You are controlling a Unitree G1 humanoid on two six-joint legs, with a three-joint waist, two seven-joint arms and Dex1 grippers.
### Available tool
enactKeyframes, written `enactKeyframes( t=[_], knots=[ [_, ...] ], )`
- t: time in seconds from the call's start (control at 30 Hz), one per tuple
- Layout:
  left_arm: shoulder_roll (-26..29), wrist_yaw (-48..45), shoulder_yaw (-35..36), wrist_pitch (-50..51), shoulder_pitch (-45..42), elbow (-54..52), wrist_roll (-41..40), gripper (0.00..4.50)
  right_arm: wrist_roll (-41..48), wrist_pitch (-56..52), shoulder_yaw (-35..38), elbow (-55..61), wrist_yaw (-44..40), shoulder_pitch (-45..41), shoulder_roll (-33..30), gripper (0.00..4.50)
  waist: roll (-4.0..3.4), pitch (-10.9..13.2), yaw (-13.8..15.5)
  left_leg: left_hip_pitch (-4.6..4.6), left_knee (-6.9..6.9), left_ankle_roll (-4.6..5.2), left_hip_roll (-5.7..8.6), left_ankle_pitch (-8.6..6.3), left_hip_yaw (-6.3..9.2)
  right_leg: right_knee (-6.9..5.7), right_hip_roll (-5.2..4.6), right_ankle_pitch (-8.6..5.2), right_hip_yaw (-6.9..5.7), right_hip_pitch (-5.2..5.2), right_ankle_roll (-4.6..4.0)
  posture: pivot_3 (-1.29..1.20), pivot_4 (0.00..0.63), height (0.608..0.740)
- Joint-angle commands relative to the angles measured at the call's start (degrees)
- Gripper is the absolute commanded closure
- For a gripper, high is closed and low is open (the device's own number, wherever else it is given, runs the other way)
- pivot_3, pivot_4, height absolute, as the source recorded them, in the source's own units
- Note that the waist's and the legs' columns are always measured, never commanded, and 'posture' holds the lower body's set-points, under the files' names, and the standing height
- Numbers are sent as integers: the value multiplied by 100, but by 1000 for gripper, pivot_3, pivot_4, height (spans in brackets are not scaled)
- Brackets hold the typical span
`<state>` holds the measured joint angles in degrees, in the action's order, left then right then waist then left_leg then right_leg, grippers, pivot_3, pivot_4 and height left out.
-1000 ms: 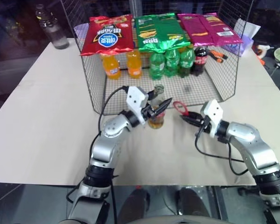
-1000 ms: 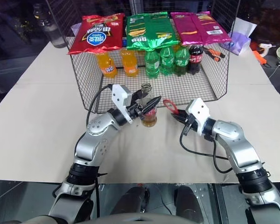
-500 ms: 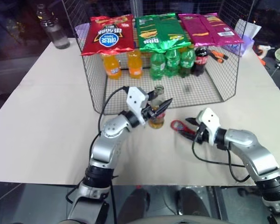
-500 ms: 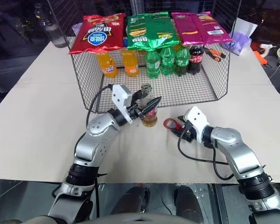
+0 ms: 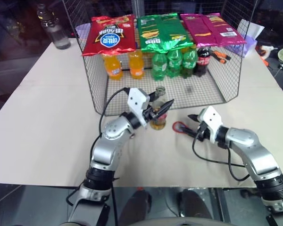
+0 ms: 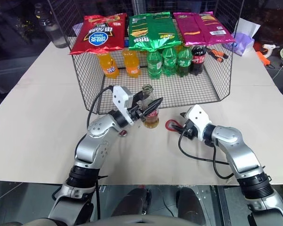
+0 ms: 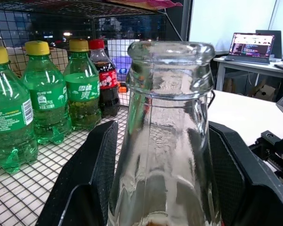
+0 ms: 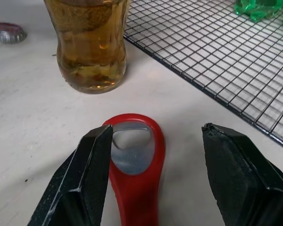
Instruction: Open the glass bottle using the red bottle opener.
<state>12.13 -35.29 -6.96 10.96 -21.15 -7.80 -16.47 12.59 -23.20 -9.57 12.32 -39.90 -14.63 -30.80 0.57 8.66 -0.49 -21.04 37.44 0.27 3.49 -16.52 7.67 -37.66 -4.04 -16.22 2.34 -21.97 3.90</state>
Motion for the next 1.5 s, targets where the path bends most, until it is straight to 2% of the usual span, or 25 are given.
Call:
enactKeyframes(
  t=[0.03, 0.47, 0.6, 0.7, 0.83, 1.07, 1.27, 1.3, 1.33, 1.37, 1.5],
  knots=[
    [7, -10, -26, -50, 32, -101, 12, 521, -21, 140, 83, 57, -20, 3, 34, 1373, 1, 1, -3, 0, 0, 0, 0, 0, 0, 0, 0, 0, 0, -1, 0, 0, 150, 740],
    [59, -129, -3, -88, 115, -268, -56, 521, -111, 321, 147, -47, -48, 38, 67, 1373, 1, 1, -10, -17, 1, 0, 0, 0, -3, -5, 0, 0, 3, -22, 0, 0, 150, 740],
    [277, -275, 109, 60, 307, -640, -227, 521, 55, 491, 354, -34, 8, 127, 162, 1373, 1, 1, -13, -19, 0, -1, 0, 0, -4, -6, 0, 0, 5, -25, 0, 0, 150, 740],
    [745, -493, 234, 217, 561, -1058, -334, 521, 300, 501, 601, 163, 8, 321, 235, 1373, 1, 1, -26, -28, 0, -1, -5, 0, -7, -12, 1, 0, 10, -39, 0, 0, 150, 740],
    [1356, -691, 732, 675, 998, -1643, -886, 521, 516, 649, 1026, 420, -52, 809, 135, 1373, 0, 0, -25, -71, 10, -1, -6, 1, -8, -26, 0, 0, 12, -87, -1, 0, 150, 740],
    [1715, -667, 1093, 904, 1834, -2094, -1147, 521, 644, 1054, 1465, 445, -450, 1482, -251, 1373, 0, 0, -10, -71, 14, 0, -3, 0, -9, -24, -2, 0, 13, -82, 0, 0, 150, 740],
    [1962, -724, 1743, 639, 3162, -2168, -1064, 521, 932, 1465, 2040, 216, -979, 2293, -536, 1373, -2, -1, -21, -68, 14, 0, -10, 0, -13, -26, -1, 0, 16, -81, -1, 0, 150, 740],
    [1983, -765, 1809, 489, 3377, -2115, -980, 237, 980, 1569, 2112, 134, -1080, 2392, -549, 838, -2, -1, -22, -67, 12, 1, -10, -1, -15, -24, -2, 0, 19, -80, -1, 0, 150, 740],
    [1987, -794, 1850, 377, 3575, -2061, -916, 0, 1019, 1665, 2161, 64, -1165, 2478, -556, 597, -1, 0, -16, -66, 10, 1, -11, -1, -19, -22, -3, 0, 22, -80, -1, 0, 150, 740],
    [1984, -791, 1865, 308, 3683, -2028, -873, 0, 1039, 1740, 2187, 20, -1223, 2523, -550, 124, -1, 0, -11, -66, 10, 1, -10, -1, -19, -22, -3, 0, 21, -80, -1, 0, 150, 740],
    [1933, -600, 1886, 133, 4131, -1844, -549, 0, 1076, 1956, 2279, -125, -1300, 2596, -490, 50, -2, -1, 3, -60, 10, 9, -11, -5, -17, -29, -7, 2, 17, -73, -1, 0, 150, 740]
  ],
)
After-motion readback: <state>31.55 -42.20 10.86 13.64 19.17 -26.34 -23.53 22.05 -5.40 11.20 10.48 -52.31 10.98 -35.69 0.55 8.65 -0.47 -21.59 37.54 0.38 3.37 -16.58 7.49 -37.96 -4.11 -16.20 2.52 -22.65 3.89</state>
